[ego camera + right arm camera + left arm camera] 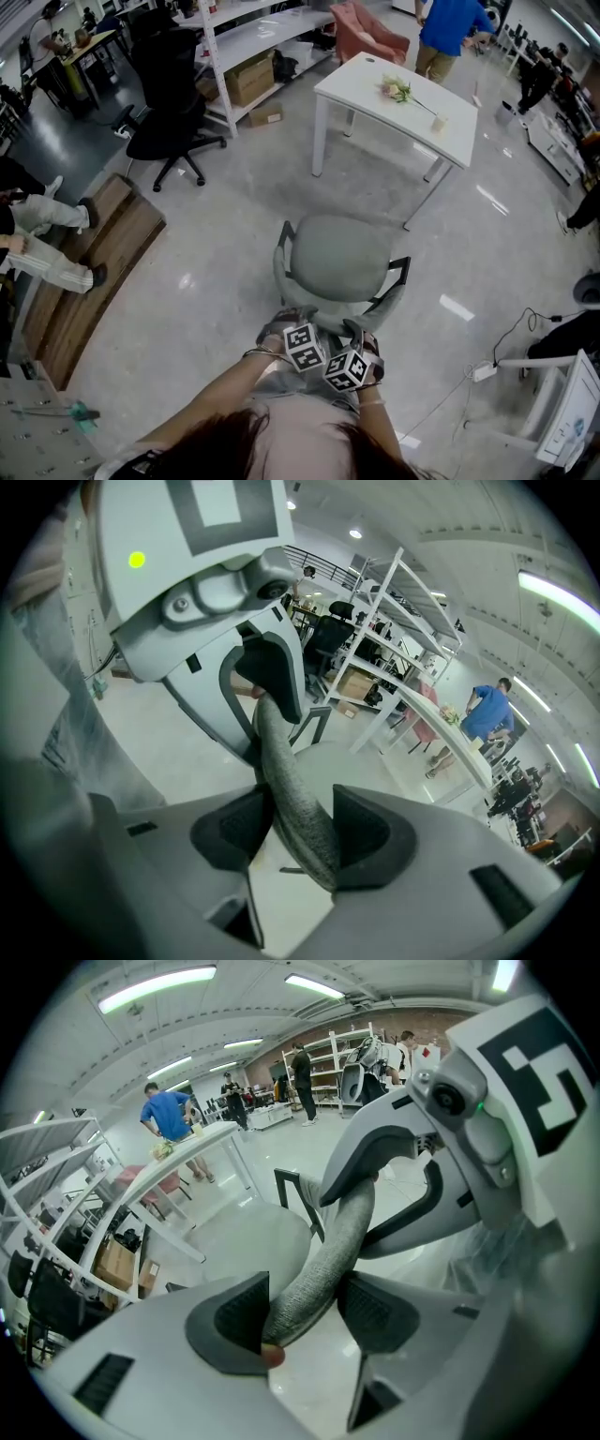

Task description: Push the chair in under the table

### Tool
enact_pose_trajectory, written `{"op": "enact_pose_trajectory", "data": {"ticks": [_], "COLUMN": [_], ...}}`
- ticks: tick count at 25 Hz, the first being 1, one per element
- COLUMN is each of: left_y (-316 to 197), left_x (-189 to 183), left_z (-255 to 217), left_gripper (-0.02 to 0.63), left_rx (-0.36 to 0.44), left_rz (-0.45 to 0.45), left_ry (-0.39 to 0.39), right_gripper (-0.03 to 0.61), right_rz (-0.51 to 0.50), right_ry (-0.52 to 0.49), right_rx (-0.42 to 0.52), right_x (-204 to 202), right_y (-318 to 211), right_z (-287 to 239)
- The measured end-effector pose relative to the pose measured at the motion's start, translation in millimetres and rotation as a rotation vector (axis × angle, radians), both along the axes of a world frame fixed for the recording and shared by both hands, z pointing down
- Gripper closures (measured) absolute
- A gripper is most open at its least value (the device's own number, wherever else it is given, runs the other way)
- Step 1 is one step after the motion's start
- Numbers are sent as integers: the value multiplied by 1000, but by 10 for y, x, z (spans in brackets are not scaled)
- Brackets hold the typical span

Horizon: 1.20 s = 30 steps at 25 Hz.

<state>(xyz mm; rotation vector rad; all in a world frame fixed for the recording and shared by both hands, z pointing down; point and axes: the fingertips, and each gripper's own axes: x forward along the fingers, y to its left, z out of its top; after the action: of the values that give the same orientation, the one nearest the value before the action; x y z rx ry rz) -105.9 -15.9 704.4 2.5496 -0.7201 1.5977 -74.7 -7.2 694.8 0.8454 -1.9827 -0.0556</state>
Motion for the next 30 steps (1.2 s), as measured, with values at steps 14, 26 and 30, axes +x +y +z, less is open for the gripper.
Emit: {"op": "enact_pose_trajectory", "data": {"ticks": [14, 26, 30], "left_y": [-635, -1132, -1297], "left_x": [-32, 56, 118], "left_z": [9, 18, 13], "left_gripper": [382, 382, 382], "left_rx": [6, -6, -4], "left_rz": [10, 3, 2], "left_ry": [0, -6, -5], "right_gripper": [368, 371, 373], "right_rz": [2, -6, -12], "right_ry": [-5, -2, -1], "right_rx": [17, 5, 9], "right_x": [-40, 45, 110], "right_y": [-621, -1109, -1274], "right_z": [-2, 8, 1]}}
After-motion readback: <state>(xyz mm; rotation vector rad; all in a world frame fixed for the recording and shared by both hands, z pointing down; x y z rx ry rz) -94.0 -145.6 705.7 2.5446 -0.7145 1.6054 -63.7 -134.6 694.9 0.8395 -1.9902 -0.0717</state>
